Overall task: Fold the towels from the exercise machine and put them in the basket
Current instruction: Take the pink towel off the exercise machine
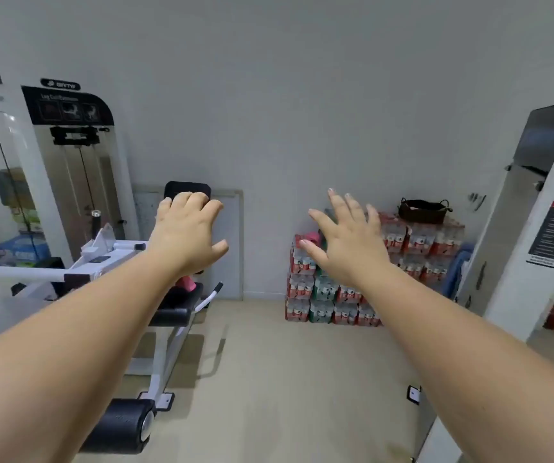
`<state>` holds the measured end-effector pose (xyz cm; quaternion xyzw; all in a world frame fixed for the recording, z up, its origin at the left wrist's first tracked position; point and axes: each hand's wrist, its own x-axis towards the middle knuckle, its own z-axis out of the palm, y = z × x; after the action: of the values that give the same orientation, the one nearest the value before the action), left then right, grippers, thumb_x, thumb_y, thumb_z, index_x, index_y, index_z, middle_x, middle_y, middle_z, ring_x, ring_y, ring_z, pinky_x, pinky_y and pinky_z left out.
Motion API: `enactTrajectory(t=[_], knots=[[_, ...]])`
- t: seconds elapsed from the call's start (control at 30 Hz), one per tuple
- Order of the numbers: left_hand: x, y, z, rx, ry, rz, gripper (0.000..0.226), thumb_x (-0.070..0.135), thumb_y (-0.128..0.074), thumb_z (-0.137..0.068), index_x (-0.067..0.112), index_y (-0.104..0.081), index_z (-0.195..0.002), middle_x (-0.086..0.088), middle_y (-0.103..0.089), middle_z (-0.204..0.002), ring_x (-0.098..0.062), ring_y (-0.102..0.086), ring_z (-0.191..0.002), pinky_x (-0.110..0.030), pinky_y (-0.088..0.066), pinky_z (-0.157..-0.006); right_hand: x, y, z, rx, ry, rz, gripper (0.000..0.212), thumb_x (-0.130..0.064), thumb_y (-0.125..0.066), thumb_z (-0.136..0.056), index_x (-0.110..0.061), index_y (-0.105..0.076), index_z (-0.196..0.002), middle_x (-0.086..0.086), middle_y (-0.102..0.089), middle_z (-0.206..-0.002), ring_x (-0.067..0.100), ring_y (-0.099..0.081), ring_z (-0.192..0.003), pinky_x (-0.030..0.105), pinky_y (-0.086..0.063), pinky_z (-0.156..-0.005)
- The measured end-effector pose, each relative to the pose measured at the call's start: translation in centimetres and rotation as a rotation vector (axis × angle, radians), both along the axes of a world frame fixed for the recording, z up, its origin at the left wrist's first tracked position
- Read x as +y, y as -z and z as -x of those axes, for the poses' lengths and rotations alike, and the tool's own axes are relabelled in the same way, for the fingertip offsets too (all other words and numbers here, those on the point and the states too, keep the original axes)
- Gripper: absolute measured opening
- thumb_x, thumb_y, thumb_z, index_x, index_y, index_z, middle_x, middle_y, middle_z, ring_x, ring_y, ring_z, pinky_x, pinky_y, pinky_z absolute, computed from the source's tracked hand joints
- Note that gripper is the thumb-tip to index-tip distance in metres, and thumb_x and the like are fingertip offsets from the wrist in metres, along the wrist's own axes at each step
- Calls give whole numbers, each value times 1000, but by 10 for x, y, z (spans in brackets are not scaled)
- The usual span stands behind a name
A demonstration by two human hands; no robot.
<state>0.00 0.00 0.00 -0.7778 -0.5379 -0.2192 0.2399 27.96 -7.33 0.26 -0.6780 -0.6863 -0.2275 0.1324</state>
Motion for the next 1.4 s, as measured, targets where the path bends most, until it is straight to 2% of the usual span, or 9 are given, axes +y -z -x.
enactTrajectory(t=[0.23,0.37,0.63,0.77,0.87,1.0,1.23,1.4], knots=[[87,65,18,52,-10,122,63,59,-58,-79,29,-47,-133,2,-51,-132,-26,-43,-123,-46,-36,-102,93,77,26,39,-34,108,69,-72,-22,-93,-39,-22,-153,6,-1,-167,30,-4,-152,57,-8,-120],[150,95,36,60,10,210,66,61,-57,-78,29,-47,-135,1,-51,-132,-26,-44,-123,-47,-35,-106,158,112,46,86,-40,219,70,-73,-24,-92,-39,-20,-154,5,0,-167,29,-5,-152,56,-9,-121],[275,131,85,58,42,368,66,60,-56,-77,27,-49,-134,-1,-53,-128,-28,-47,-118,-45,-39,-99,282,159,98,163,2,360,70,-72,-30,-93,-39,-23,-153,7,-5,-166,29,-11,-151,56,-13,-120],[321,155,100,7,41,447,69,68,-43,-74,26,-51,-129,0,-55,-124,-26,-48,-116,-43,-42,-91,332,181,112,219,-9,413,70,-72,-32,-92,-39,-23,-153,6,-8,-166,28,-13,-151,54,-14,-120],[353,171,106,-6,9,496,78,73,-31,-68,27,-52,-127,2,-55,-124,-25,-49,-114,-42,-42,-91,373,197,116,269,-34,439,69,-71,-35,-93,-39,-23,-153,6,-9,-166,28,-14,-150,53,-15,-120],[407,197,116,-12,-64,550,65,60,-56,-76,28,-49,-132,1,-53,-130,-26,-48,-118,-43,-41,-94,435,224,118,297,-119,522,68,-69,-37,-93,-41,-22,-153,4,-7,-166,26,-13,-150,52,-13,-120],[488,219,115,-141,-231,592,59,57,-59,-76,30,-50,-127,2,-56,-123,-26,-50,-112,-43,-45,-91,573,250,114,384,-354,648,64,-64,-42,-95,-38,-28,-151,1,-14,-165,26,-19,-149,48,-24,-117],[520,240,114,-248,-382,636,63,54,-57,-75,30,-48,-131,-1,-56,-120,-28,-51,-111,-45,-46,-92,647,275,121,361,-520,794,59,-60,-46,-96,-39,-33,-149,-1,-18,-164,24,-23,-147,45,-27,-115]])
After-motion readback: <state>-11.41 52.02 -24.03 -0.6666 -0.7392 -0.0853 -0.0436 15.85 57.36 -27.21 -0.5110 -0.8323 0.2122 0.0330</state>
